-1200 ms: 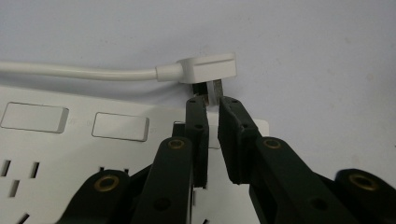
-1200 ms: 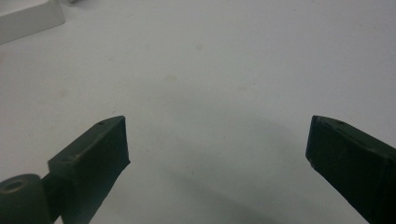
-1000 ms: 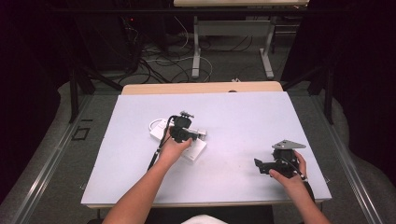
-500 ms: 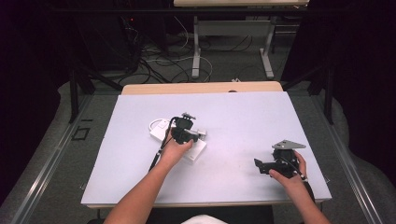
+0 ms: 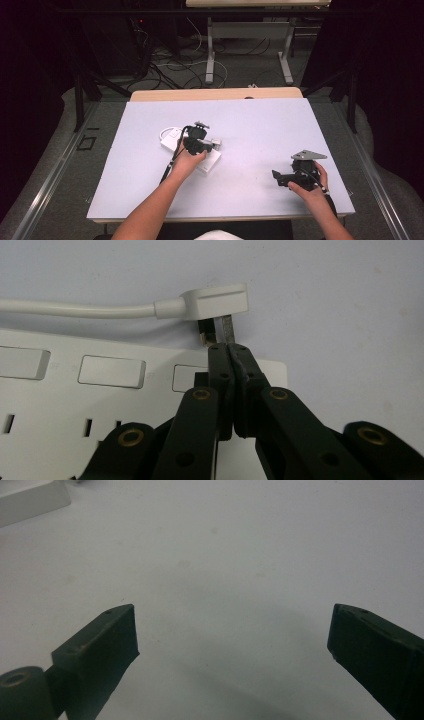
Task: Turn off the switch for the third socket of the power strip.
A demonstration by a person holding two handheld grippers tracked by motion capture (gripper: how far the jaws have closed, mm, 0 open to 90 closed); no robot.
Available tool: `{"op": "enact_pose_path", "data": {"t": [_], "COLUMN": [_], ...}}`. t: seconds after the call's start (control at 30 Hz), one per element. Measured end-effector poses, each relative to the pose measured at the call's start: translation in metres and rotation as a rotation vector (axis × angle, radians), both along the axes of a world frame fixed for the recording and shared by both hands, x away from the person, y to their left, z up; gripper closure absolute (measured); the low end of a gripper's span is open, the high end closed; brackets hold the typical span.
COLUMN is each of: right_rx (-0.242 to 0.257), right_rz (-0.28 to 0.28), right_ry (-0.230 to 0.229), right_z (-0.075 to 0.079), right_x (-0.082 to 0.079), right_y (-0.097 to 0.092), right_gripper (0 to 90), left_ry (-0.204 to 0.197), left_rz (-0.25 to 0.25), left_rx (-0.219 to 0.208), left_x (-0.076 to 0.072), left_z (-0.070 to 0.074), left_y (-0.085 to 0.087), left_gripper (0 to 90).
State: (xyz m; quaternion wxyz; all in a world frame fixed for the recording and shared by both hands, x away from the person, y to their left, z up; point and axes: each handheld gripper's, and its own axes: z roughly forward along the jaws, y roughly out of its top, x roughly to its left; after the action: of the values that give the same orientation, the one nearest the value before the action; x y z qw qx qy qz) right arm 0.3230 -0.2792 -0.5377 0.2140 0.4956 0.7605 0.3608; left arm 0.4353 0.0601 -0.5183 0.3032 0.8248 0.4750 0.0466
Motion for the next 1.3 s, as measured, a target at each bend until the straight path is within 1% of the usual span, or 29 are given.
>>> {"op": "enact_pose_path", "data": {"t": [0.23, 0.37, 0.4, 0.43, 0.5, 0.53, 0.6, 0.63, 0.67, 0.7, 0.77, 0.93, 0.97, 1.03, 1.3], "right_rx": [0.000, 0.001, 0.001, 0.004, 0.005, 0.002, 0.000, -0.001, 0.001, 0.002, 0.002, -0.001, -0.002, 0.001, 0.001], "right_rz": [0.001, 0.002, 0.002, -0.001, 0.000, 0.002, 0.000, 0.003, 0.002, 0.001, 0.003, 0.000, 0.000, 0.001, 0.000], "right_ry": [0.001, 0.002, 0.002, 0.002, 0.002, 0.002, 0.001, -0.001, 0.001, 0.002, 0.002, 0.001, 0.000, 0.001, 0.001], "right_z": [0.0000, -0.0004, -0.0004, -0.0003, -0.0002, -0.0002, 0.0000, 0.0000, 0.0000, 0.0000, -0.0003, 0.0001, -0.0001, -0.0002, -0.0003], "right_x": [0.0000, 0.0003, 0.0002, 0.0002, 0.0001, 0.0001, -0.0001, 0.0001, 0.0000, -0.0001, 0.0001, 0.0000, 0.0001, 0.0001, 0.0002], "right_y": [0.0000, 0.0003, 0.0006, 0.0010, 0.0009, 0.0004, 0.0002, 0.0000, 0.0002, 0.0003, 0.0002, 0.0001, 0.0000, 0.0002, 0.0000], "right_gripper": [5.4, 5.4, 5.4, 5.4, 5.4, 5.4, 5.4, 5.4, 5.4, 5.4, 5.4, 5.4, 5.4, 5.4, 5.4], "left_ry": [0.007, -0.001, 0.001, 0.001, -0.010, -0.014, -0.013, 0.001, 0.003, -0.010, -0.018, -0.010, -0.003, 0.001, -0.011], "left_rz": [0.004, 0.001, -0.001, -0.001, -0.016, -0.016, -0.023, -0.019, -0.009, -0.024, -0.028, -0.022, -0.014, -0.011, -0.020], "left_rx": [0.002, 0.002, 0.011, 0.011, 0.028, 0.031, 0.028, 0.017, 0.010, 0.026, 0.029, 0.027, 0.016, 0.012, 0.027], "left_x": [0.0000, -0.0001, -0.0006, -0.0006, -0.0006, -0.0006, 0.0002, 0.0003, -0.0005, -0.0003, -0.0004, -0.0001, -0.0005, -0.0005, -0.0006], "left_z": [0.0003, -0.0001, 0.0001, 0.0001, 0.0001, -0.0001, -0.0005, -0.0018, -0.0020, -0.0018, -0.0019, -0.0017, -0.0019, -0.0019, -0.0014], "left_y": [0.0001, -0.0001, -0.0008, -0.0008, -0.0010, -0.0013, -0.0006, -0.0005, -0.0013, -0.0010, -0.0016, -0.0011, -0.0015, -0.0014, -0.0017], "left_gripper": [89.5, 89.7, 89.7, 89.8, 89.8, 89.8, 89.9, 89.9, 90.0, 89.9, 90.0, 90.0, 89.9, 89.9, 88.9]}}
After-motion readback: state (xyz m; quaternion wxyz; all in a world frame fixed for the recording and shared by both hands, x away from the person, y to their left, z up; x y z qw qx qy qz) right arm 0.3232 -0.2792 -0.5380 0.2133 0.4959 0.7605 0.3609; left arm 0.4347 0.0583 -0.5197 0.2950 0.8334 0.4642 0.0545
